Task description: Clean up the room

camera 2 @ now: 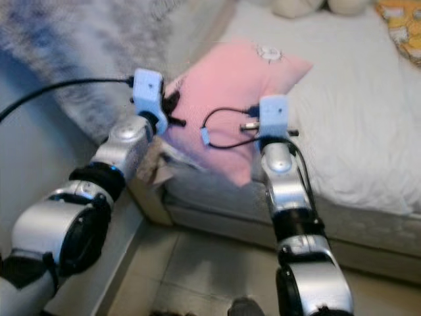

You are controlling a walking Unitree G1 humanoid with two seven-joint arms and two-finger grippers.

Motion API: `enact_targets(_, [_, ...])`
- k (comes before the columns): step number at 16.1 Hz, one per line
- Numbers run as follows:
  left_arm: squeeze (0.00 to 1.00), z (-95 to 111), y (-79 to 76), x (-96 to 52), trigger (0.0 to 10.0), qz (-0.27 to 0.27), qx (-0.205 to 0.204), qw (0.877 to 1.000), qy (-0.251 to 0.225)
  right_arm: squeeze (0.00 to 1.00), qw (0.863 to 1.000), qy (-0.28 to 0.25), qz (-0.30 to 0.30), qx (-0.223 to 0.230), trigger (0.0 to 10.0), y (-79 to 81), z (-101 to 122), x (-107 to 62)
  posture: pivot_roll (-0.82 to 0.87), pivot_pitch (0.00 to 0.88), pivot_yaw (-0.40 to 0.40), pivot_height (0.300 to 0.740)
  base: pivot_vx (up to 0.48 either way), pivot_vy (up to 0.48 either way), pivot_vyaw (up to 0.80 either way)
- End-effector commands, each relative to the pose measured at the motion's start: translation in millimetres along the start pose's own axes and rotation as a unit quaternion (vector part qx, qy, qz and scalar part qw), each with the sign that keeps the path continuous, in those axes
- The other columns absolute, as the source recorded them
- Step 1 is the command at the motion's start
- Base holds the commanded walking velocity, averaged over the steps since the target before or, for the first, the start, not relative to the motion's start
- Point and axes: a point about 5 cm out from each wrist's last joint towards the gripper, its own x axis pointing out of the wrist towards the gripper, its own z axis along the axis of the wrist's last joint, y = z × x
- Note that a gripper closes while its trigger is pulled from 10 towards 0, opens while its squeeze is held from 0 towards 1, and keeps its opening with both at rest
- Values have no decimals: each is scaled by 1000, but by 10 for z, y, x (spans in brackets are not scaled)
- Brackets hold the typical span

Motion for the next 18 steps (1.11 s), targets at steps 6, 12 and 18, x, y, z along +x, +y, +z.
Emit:
enact_targets(6, [0, 65, 92, -2, 10000, 15, 6, 1000, -7, 0, 1000, -4, 10, 21, 10000, 95, 61, 25, -229, 58, 117, 731, 480, 0, 0])
enact_targets(12, [0, 65, 100, -1, 10000, 20, 17, 1000, -2, 0, 1000, -3, 17, 21, 10000, 124, 77, 56, -216, 54, 113, 731, 480, 0, 0])
enact_targets(18, [0, 139, 107, 40, 10000, 70, -27, 997, -6, 0, 999, 22, 30, -29, 10000, 40, 67, 208, -197, 47, 107, 731, 59, 0, 0])
